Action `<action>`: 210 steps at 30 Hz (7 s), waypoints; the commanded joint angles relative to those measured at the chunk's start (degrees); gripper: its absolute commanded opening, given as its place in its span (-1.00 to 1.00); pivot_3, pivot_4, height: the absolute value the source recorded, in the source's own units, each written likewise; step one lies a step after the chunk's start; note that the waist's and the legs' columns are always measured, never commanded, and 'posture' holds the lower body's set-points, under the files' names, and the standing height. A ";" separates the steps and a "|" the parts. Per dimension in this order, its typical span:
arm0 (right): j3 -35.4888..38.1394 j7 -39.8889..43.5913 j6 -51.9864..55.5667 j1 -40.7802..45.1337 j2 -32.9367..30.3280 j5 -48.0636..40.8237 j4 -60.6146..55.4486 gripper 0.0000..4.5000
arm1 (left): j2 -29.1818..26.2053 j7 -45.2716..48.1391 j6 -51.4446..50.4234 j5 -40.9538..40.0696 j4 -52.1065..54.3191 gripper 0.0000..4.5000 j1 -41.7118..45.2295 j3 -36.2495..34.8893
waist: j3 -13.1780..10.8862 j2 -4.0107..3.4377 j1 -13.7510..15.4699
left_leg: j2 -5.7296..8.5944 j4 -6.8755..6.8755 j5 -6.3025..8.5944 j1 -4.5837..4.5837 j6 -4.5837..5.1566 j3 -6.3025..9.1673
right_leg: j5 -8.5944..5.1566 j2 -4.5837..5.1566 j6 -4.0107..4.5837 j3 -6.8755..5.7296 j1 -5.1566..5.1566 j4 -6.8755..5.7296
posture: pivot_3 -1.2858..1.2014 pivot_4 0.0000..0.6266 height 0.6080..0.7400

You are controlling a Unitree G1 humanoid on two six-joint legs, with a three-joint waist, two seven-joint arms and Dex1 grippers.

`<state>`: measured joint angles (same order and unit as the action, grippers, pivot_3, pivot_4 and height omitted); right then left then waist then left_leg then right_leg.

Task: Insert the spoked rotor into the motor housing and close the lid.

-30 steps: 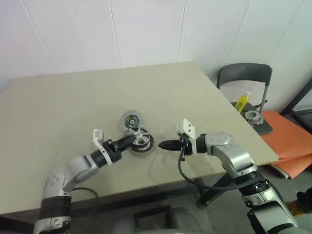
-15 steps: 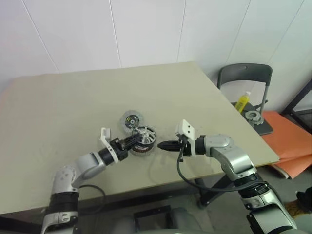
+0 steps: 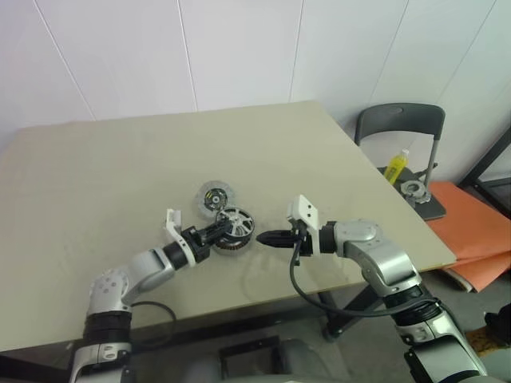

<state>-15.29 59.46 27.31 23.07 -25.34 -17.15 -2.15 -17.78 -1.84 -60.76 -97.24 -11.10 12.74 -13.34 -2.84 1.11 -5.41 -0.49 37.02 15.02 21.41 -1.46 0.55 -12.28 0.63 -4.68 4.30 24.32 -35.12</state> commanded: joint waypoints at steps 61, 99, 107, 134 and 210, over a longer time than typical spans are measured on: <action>3.47 1.37 1.07 0.56 -4.01 -4.39 -3.00 -1.00 | -0.68 6.33 -8.70 19.60 -4.34 0.55 7.34 -5.58 | 0.06 -0.02 0.00 | 0.02 0.05 0.00 -0.12 -0.01 0.07 | 0.00 0.00 0.00 -0.02 -0.16 0.02 | 0.03 -1.00 1.00; 2.69 1.90 1.20 0.62 -2.96 -3.97 -2.16 -1.00 | -11.95 47.54 22.86 55.95 14.75 -0.42 4.27 8.00 | -0.08 0.07 0.10 | 0.02 -0.03 0.00 0.01 0.00 0.04 | 0.00 0.04 0.00 0.02 0.00 0.04 | 0.03 -1.00 1.00; 2.69 2.12 1.26 0.88 -3.04 -3.97 -2.12 -1.00 | -10.93 47.87 29.17 66.09 13.17 -0.98 0.75 14.46 | -0.08 0.07 0.09 | 0.00 -0.02 0.00 0.01 0.01 0.05 | 0.00 0.02 -0.01 0.02 -0.01 0.02 | 0.03 -1.00 1.00; -0.71 2.71 -3.16 1.86 -6.99 3.50 2.21 -1.00 | -11.71 51.67 40.13 70.42 10.72 -0.98 2.39 8.45 | -0.21 -0.27 1.01 | -0.03 -0.16 0.27 -0.37 0.08 0.36 | 0.05 0.26 0.00 -0.56 -0.71 0.81 | 0.03 -1.00 1.00; -7.71 -29.18 -23.77 11.88 8.60 37.81 31.90 -1.00 | -14.14 57.17 48.33 70.20 16.44 -0.98 -11.52 6.25 | -0.07 -0.05 1.38 | -0.29 0.22 0.47 -1.26 0.01 -0.21 | 0.05 0.54 0.10 -0.21 -0.92 0.05 | 0.03 -1.00 1.00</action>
<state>-27.21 32.88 0.82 33.86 -17.51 22.92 27.97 -32.01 55.53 -13.00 -26.88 3.65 -0.13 -7.40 -2.91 1.05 -4.02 -0.78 37.24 15.49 20.19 -1.44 0.35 -12.23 1.17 -4.58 4.09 23.35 -35.09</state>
